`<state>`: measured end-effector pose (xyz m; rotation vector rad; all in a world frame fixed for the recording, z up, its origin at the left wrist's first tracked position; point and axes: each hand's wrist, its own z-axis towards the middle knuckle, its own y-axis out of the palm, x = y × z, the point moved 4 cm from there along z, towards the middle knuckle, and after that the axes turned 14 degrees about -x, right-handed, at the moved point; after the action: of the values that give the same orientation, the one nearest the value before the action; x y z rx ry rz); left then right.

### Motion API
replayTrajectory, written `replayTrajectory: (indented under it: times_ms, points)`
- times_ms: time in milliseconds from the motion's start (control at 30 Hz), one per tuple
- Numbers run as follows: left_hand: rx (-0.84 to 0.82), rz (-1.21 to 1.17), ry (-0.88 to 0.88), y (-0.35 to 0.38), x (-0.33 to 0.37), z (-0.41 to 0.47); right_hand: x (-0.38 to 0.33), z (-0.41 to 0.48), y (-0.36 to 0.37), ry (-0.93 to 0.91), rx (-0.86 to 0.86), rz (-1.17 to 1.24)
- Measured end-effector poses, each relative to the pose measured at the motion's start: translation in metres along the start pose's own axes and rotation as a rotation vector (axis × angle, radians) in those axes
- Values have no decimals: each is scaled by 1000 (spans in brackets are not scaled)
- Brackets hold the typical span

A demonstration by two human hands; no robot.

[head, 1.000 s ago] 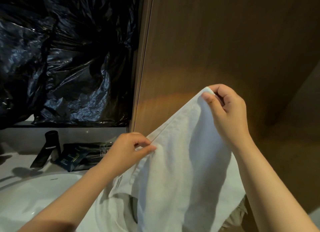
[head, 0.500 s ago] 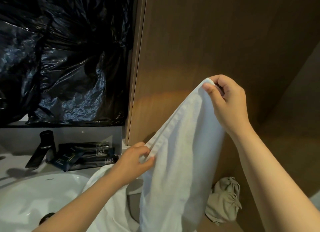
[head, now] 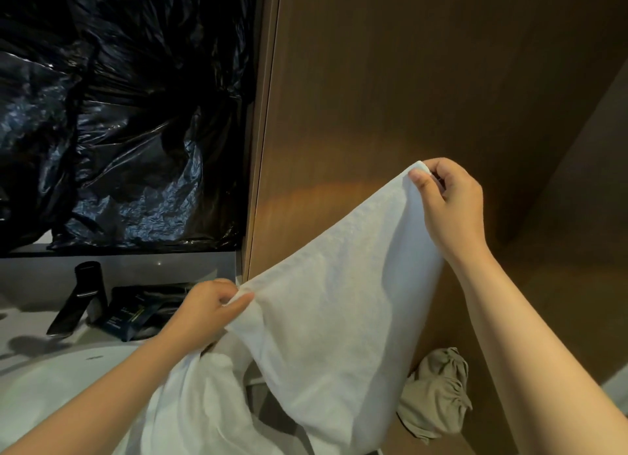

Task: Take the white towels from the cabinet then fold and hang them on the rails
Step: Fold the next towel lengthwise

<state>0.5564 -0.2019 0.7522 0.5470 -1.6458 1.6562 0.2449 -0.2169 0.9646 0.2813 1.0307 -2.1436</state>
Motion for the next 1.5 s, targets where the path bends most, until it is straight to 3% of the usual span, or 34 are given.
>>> replayTrajectory:
  times_ms: [233,600,800,933,1167,1333,1500]
  points:
    - [122,-105,-2,-45,-1,4,22,1,-3,73,39,34]
    - [537,-253,28,-124,68,29,64,2,-1,282,199,185]
    - [617,-313,92,-126,92,22,79,-19,2,349,236,246]
    - [587,-267,39,-122,87,28,85,-20,5,360,210,190]
    - [485,-175,-24,-99,88,37,120,-32,33,608,8,129]
    - [256,-146,61,-59,116,31,80,-47,58,397,-96,174]
    - [96,-143,82,-22,116,20,50,-82,87,324,-230,325]
